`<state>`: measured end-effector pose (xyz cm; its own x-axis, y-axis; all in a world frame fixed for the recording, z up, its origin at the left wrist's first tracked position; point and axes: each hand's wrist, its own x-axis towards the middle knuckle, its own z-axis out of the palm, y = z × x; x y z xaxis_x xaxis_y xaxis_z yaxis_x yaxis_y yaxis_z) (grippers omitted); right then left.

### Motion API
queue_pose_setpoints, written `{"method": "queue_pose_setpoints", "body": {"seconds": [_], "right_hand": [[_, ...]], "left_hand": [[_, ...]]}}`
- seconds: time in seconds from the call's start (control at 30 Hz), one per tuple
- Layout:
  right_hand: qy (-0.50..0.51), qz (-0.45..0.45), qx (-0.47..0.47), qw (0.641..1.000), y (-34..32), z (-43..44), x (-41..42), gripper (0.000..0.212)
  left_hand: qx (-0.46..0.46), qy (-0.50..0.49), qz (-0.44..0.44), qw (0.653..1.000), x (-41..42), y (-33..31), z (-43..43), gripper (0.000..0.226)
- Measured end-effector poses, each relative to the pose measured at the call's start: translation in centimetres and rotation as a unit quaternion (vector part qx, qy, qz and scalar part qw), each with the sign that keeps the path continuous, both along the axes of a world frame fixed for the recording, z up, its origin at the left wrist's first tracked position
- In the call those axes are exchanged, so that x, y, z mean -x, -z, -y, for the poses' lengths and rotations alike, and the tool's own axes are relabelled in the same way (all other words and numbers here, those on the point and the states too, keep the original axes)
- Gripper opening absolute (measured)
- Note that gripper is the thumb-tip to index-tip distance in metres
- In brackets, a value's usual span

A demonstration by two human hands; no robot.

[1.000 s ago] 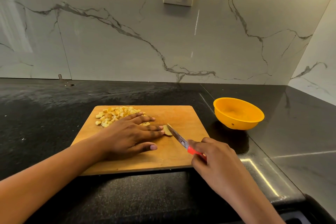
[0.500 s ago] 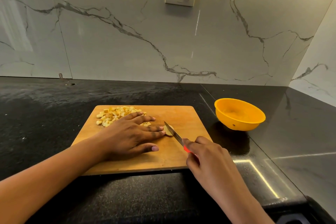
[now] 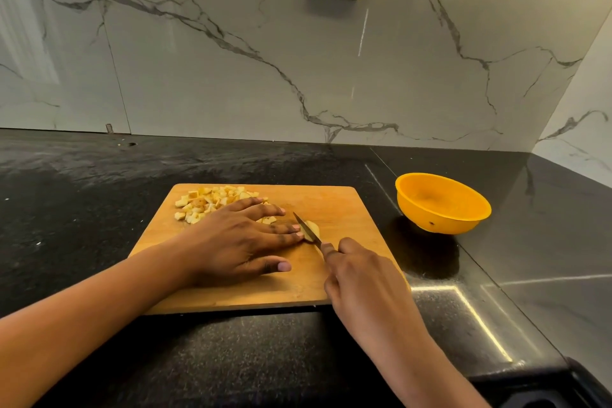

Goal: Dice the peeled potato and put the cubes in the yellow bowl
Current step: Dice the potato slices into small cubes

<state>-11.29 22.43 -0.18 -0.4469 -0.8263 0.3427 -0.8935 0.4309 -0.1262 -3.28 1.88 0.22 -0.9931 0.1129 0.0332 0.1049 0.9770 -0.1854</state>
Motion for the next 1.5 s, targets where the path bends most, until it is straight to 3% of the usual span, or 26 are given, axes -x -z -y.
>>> {"method": "queue_pose_setpoints", "body": {"seconds": [0.63, 0.83, 0.97, 1.07, 1.23, 1.5], "right_hand": [[-0.009, 0.048, -0.023, 0.999, -2.2, -6.4, -0.9, 0.046], [0.051, 0.026, 0.099, 0.993, -2.9, -3.8, 2.1, 0.041], [0.062, 0.112, 0.217, 0.968, -1.9, 1.0, 5.1, 0.041], [0.058, 0.154, 0.267, 0.949, -1.1, 2.8, 5.9, 0.041], [0.064, 0.147, 0.260, 0.952, 0.2, 2.0, 6.7, 0.043], [0.069, 0.140, 0.257, 0.954, 0.6, 2.1, 6.9, 0.042]], "left_hand": [[-0.027, -0.006, 0.010, 1.000, 0.2, 0.1, 0.2, 0.070], [-0.086, 0.004, -0.069, 0.994, 0.4, 0.1, -0.2, 0.077], [-0.165, -0.049, -0.078, 0.982, 2.4, -0.9, -1.4, 0.045], [-0.133, -0.070, -0.027, 0.988, 4.8, -1.9, -2.0, 0.038], [-0.179, -0.057, 0.047, 0.981, 6.8, -2.7, -1.1, 0.032], [-0.213, -0.041, 0.067, 0.974, 8.2, -3.5, -0.7, 0.021]]}}
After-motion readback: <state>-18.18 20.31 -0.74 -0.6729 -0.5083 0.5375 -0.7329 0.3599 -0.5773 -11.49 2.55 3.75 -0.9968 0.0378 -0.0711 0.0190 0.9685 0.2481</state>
